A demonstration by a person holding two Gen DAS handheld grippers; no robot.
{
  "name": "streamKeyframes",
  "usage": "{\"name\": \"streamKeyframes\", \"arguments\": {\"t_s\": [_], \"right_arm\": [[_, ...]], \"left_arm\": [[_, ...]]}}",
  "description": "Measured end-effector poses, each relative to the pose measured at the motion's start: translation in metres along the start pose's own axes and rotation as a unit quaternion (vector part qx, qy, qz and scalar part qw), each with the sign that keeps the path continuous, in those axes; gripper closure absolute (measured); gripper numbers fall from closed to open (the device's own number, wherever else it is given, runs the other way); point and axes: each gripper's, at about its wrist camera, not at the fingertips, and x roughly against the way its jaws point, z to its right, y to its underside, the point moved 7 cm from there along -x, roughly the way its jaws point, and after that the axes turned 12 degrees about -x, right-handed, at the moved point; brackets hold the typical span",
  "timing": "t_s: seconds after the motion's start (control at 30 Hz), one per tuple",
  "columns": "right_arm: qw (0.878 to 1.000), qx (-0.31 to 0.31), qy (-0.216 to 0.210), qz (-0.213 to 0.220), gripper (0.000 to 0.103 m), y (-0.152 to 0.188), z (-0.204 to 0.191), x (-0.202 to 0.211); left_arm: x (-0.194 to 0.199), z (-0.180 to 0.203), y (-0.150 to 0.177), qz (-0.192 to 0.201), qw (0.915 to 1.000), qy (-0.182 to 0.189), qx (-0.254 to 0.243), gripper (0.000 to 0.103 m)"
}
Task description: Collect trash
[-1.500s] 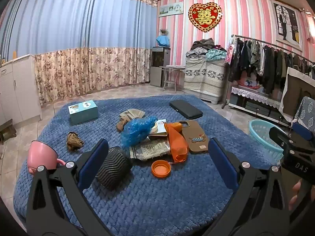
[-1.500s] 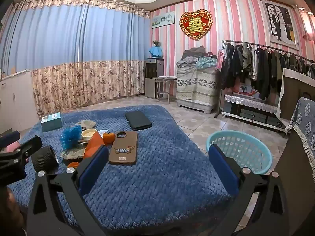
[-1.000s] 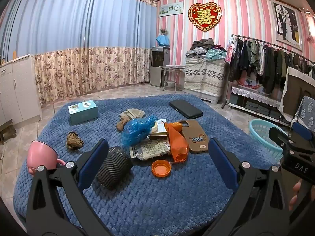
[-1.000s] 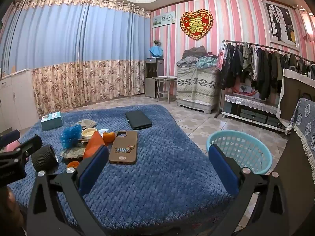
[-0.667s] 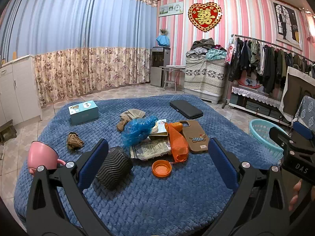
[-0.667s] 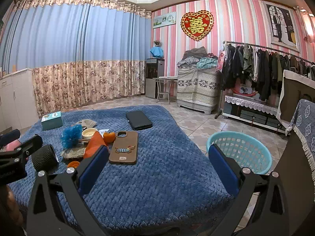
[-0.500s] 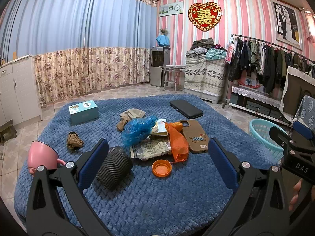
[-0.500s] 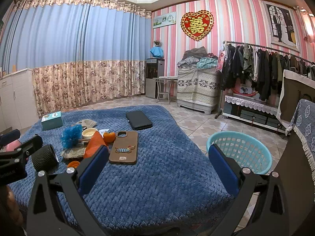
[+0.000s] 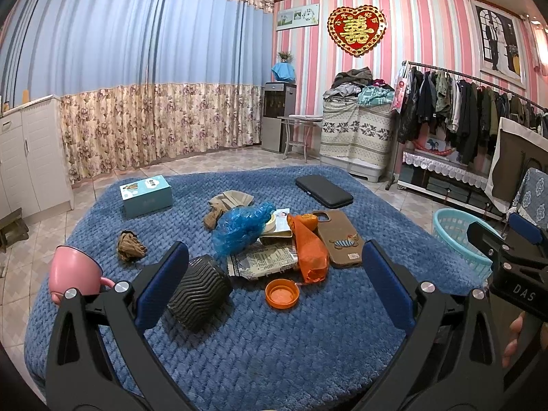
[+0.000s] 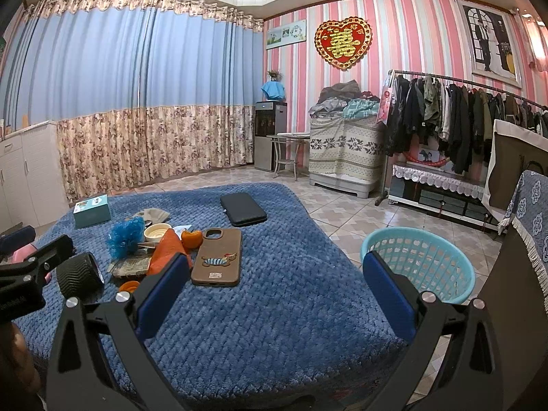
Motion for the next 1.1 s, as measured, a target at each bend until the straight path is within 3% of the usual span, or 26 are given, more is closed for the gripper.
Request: {"name": "streamKeyframes", "arguments": {"t_s": [1.1], "right_arm": [[1.0,-0.002,-0.003,-0.004,0.004,0.0038,-0.0031,-0.0017]], "left_arm": [[0.0003,-0.0001,-0.0001,0.001,1.0,0.0,0.0,0.005]]}}
